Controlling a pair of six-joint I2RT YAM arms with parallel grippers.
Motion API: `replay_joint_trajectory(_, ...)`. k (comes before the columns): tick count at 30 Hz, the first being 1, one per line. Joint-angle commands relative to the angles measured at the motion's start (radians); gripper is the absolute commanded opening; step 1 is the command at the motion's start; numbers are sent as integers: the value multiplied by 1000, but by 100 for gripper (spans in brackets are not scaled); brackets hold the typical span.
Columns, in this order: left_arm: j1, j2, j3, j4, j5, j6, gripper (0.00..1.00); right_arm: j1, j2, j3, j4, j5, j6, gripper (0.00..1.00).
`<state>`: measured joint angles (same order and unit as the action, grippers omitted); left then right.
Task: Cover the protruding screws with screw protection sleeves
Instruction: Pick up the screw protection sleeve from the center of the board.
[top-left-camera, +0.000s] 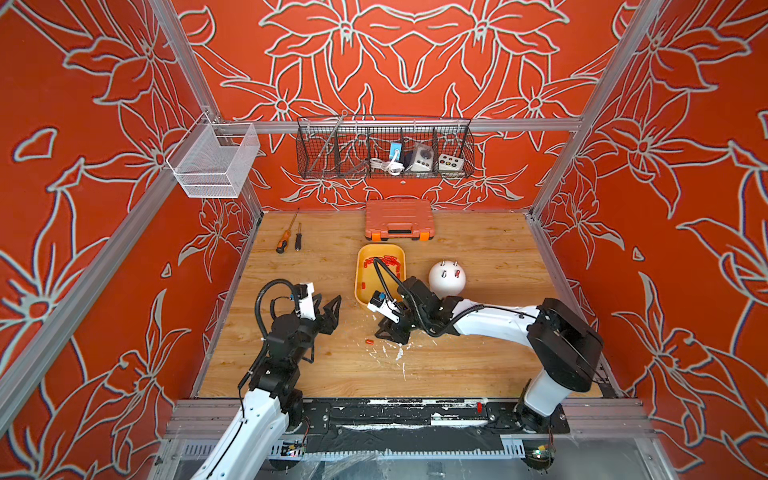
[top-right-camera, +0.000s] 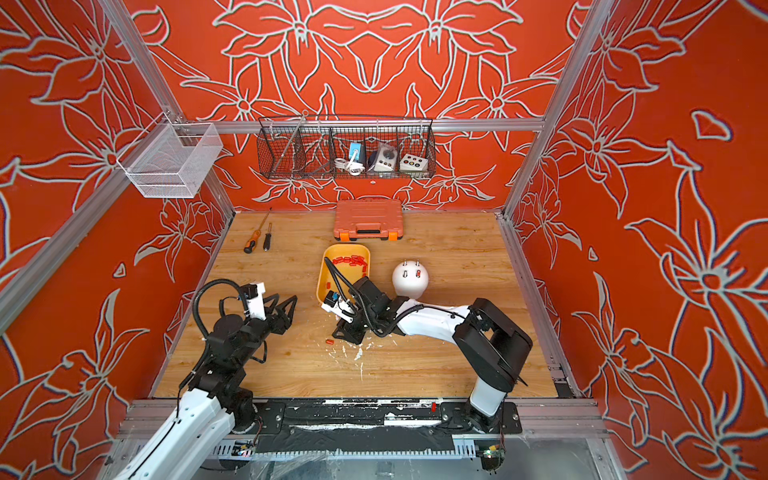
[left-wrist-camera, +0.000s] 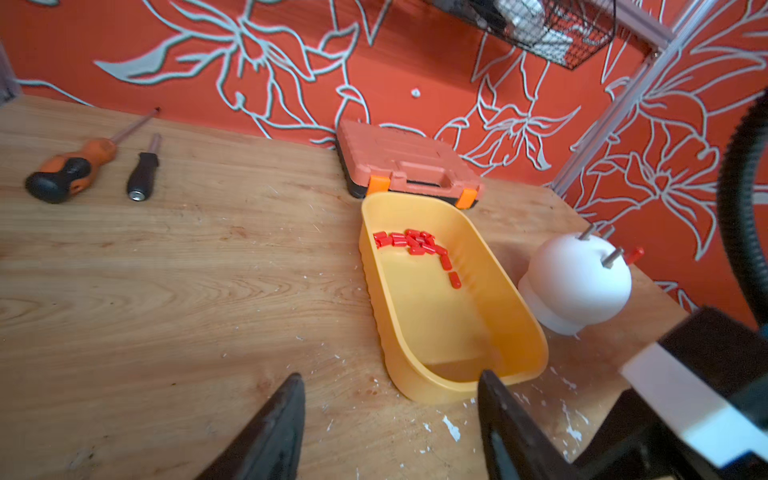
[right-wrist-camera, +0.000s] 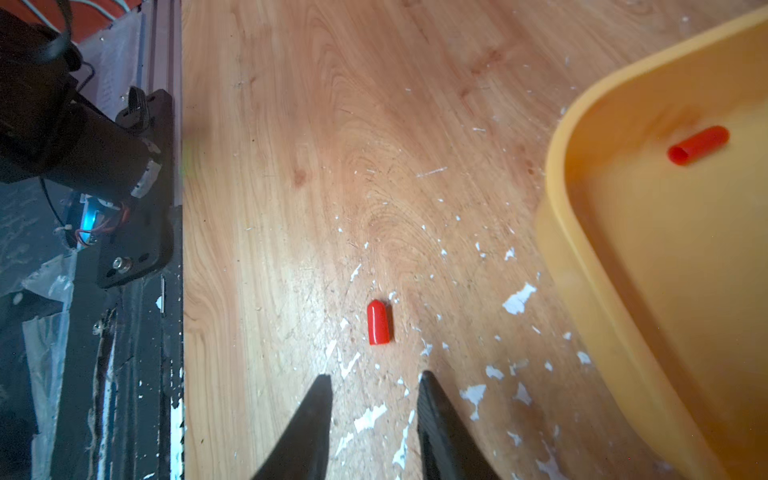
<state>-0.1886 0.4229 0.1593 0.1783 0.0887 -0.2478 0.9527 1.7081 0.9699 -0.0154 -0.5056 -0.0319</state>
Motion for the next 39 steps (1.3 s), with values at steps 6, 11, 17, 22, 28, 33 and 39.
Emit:
replay_joint_trajectory(6, 11, -300, -42, -198, -85, -36, 67, 26, 126, 59, -7, -4, -73, 40)
replay_joint_trajectory(11, 11, -385, -50, -264, -65, -51, 67, 39, 177, 73, 11, 36, -78, 41)
replay_joint_trajectory(17, 11, -368, -61, -229, -53, -48, 67, 51, 211, 88, 9, 90, -96, 40)
replay_joint_trajectory(22, 11, -352, -63, -217, -45, -51, 66, 60, 230, 95, 8, 112, -105, 32)
replay_joint_trajectory(28, 11, -355, -66, -214, -44, -51, 66, 64, 237, 97, 0, 108, -112, 19)
replay_joint_trajectory(33, 11, -355, -70, -205, -44, -50, 66, 65, 212, 86, -8, 92, -117, 6)
replay_joint_trajectory(39, 11, -328, -71, -158, 45, -34, 66, 59, 72, 38, -24, 11, -94, 0)
